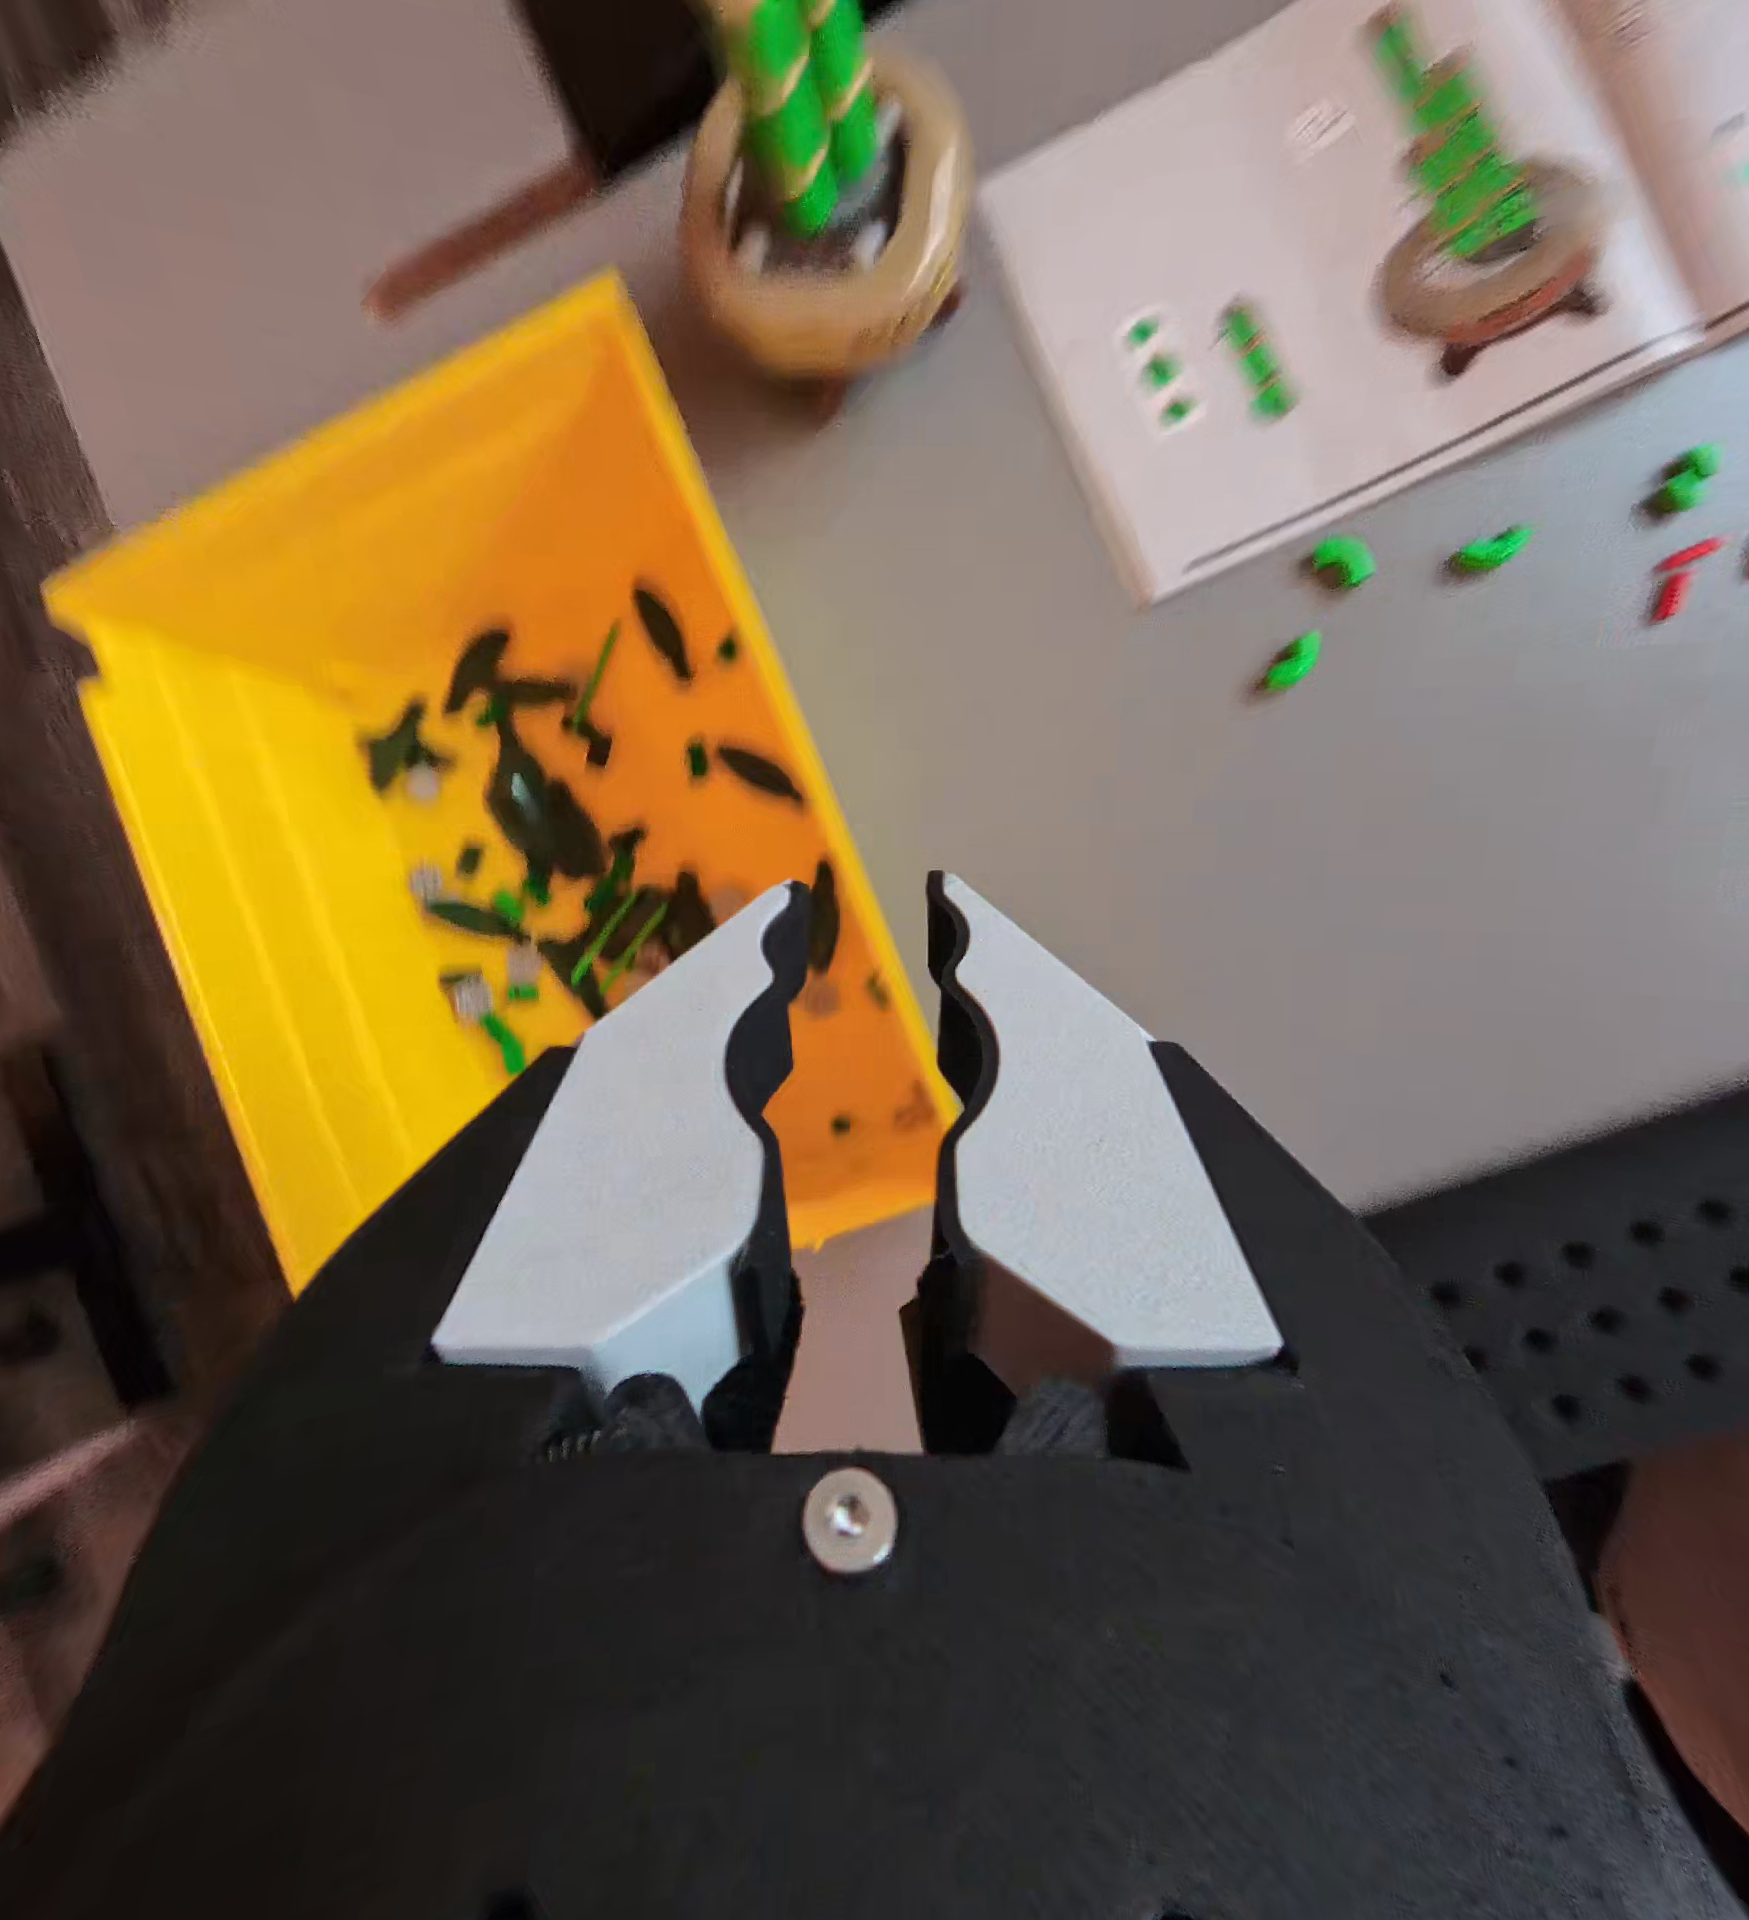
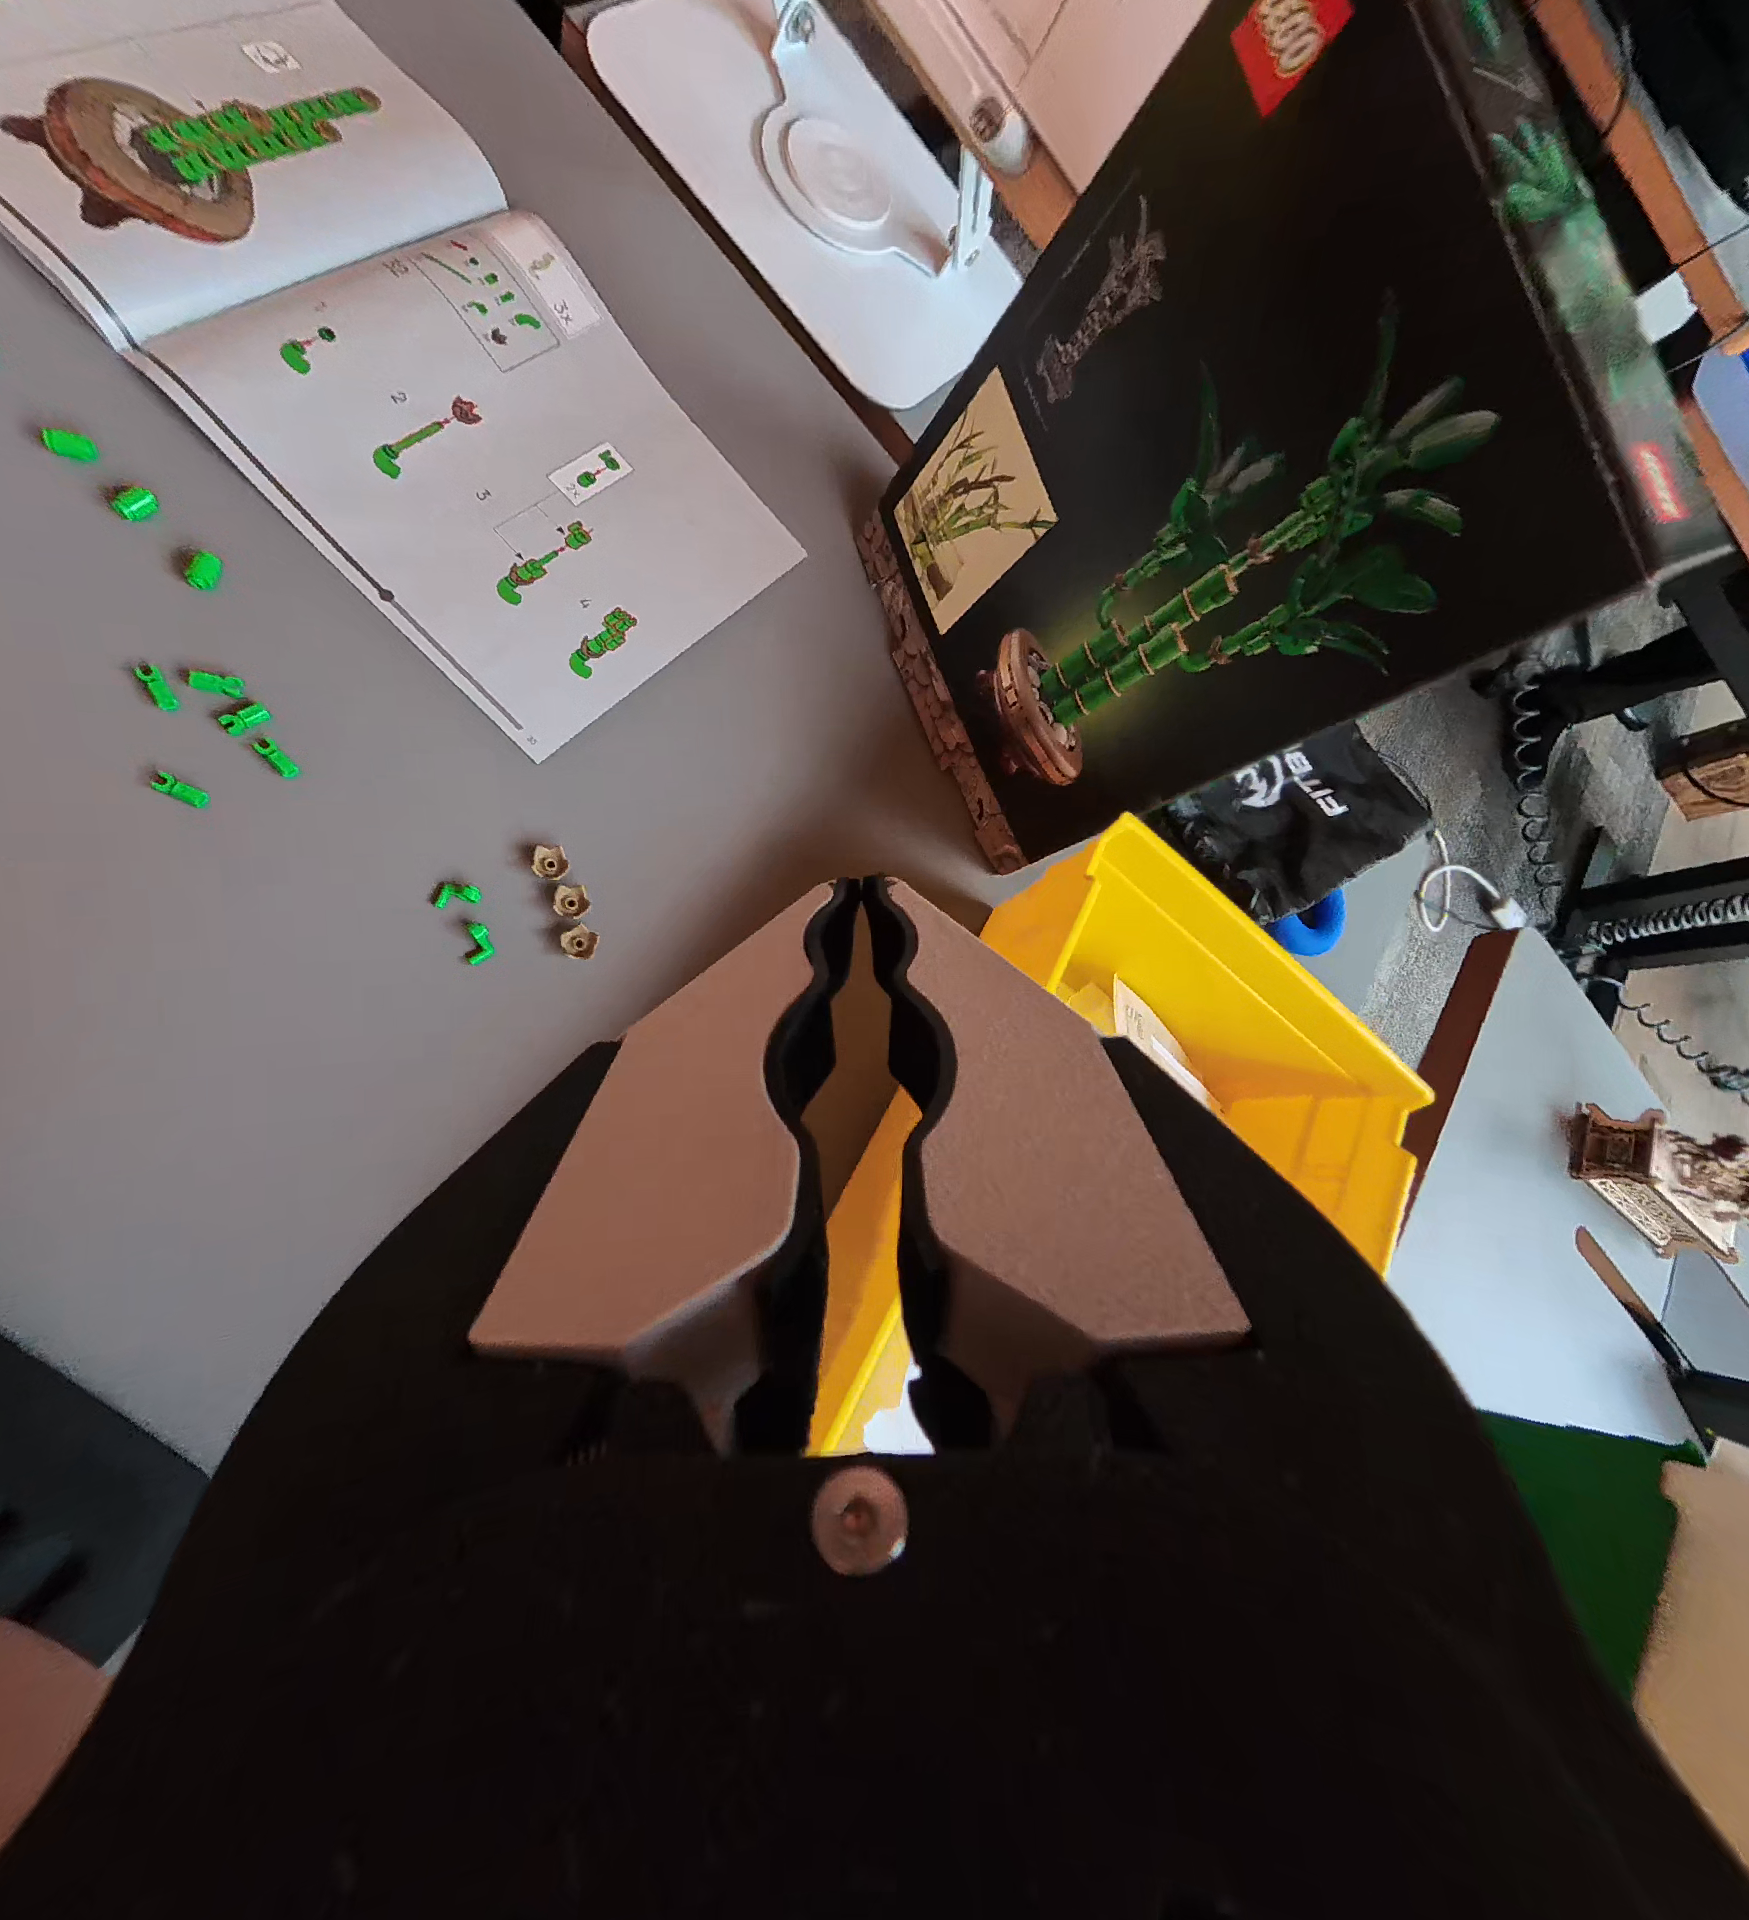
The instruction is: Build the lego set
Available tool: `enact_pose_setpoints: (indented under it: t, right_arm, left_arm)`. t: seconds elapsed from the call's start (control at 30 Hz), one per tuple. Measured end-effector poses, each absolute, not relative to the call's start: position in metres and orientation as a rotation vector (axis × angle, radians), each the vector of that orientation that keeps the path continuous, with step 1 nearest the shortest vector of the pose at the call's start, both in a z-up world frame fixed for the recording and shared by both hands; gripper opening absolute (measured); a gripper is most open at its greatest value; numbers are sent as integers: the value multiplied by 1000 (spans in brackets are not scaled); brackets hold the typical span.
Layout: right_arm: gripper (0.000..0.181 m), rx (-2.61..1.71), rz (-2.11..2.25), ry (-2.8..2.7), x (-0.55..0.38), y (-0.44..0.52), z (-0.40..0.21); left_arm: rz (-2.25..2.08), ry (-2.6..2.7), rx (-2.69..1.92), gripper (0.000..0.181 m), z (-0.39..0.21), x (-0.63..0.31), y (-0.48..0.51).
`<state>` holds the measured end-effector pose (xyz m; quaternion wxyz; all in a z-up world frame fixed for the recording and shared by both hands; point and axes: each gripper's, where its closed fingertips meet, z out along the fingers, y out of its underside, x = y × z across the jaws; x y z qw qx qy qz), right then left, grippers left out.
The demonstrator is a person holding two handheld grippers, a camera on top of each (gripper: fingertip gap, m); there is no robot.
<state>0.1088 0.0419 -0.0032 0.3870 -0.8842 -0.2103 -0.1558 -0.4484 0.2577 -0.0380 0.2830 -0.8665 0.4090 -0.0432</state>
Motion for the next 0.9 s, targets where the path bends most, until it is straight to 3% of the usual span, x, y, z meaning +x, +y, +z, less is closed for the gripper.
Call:
enact_pose_setpoints:
  t: [0.17,0.4,0.9]
  right_arm:
    - [0,-2328,-399,-658,78,65,-23]
    - [0,-2414,-416,-746,56,81,-48]
    - [0,-2433,-416,-807,49,84,-59]
  left_arm:
    - [-158,941,-2535,17,-103,-523,272]
    - [-187,927,-2666,13,-169,-558,290]
    - [-135,979,-2729,10,-200,-561,297]
